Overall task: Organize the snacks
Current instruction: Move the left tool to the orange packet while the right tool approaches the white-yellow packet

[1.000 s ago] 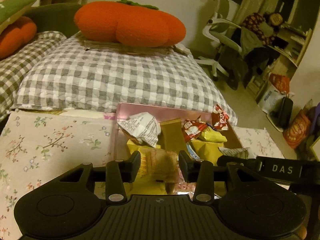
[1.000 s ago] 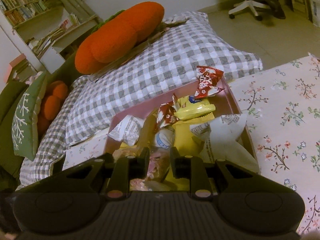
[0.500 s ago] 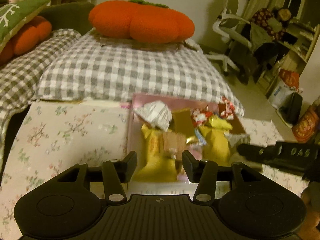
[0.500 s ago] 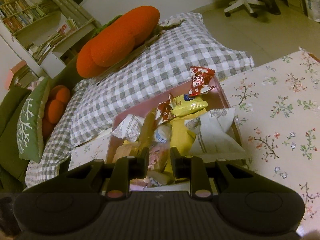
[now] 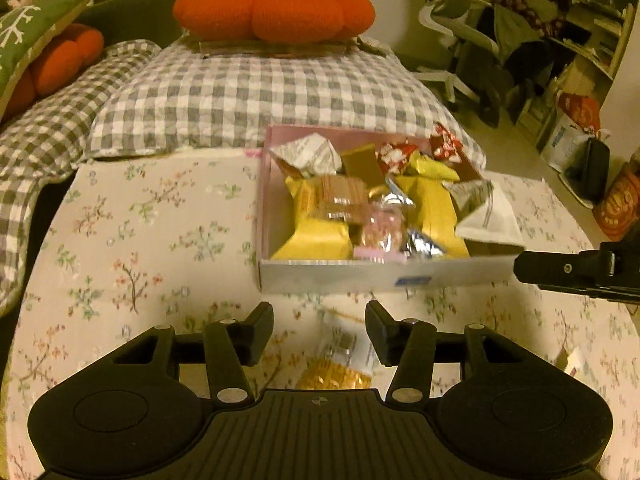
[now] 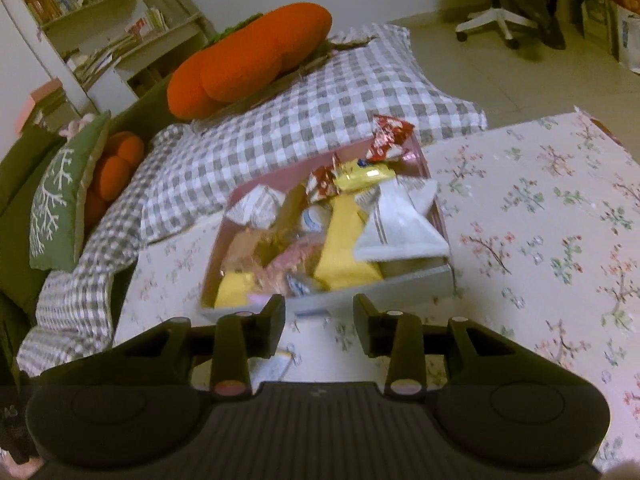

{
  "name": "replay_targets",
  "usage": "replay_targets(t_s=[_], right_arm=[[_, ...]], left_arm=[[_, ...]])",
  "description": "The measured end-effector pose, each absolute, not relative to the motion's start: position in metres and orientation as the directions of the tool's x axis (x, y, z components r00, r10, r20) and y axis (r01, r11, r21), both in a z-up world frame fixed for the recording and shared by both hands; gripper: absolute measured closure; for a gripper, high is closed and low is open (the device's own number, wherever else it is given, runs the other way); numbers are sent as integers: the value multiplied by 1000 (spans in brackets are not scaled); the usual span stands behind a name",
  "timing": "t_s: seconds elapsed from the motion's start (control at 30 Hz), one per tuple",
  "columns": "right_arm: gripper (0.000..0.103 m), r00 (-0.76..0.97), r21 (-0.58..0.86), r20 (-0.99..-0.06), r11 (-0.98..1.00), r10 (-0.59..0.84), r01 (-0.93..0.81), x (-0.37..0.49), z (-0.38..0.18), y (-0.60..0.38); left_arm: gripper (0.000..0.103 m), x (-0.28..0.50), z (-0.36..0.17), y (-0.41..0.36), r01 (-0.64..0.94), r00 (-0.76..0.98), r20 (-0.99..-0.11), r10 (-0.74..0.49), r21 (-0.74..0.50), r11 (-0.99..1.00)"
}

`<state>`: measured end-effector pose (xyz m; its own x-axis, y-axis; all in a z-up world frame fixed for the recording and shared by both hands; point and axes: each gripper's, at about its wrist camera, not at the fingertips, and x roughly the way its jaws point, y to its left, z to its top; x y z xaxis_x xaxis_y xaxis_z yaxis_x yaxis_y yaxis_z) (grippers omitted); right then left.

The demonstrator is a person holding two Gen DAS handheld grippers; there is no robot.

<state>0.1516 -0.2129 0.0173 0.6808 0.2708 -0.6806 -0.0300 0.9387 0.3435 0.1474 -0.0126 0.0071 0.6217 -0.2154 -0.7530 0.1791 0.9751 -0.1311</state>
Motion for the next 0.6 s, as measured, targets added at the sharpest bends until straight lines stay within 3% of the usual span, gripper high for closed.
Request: replay_targets(t_s=[0.2, 0.37, 0.6], right_arm=[[57, 665, 267, -715, 964, 214, -23, 138, 17, -222], [33, 625, 197, -765, 980, 158, -7, 133, 9, -233], [22, 542, 105, -837, 994, 73, 27, 126, -10, -247]], left_arm=[[51, 133, -2, -13, 179, 593, -776, -215, -134, 975], [46, 131, -5, -17, 193, 586, -784, -206, -111, 975], [37, 138, -13, -15, 188, 538, -809, -235, -156, 970]])
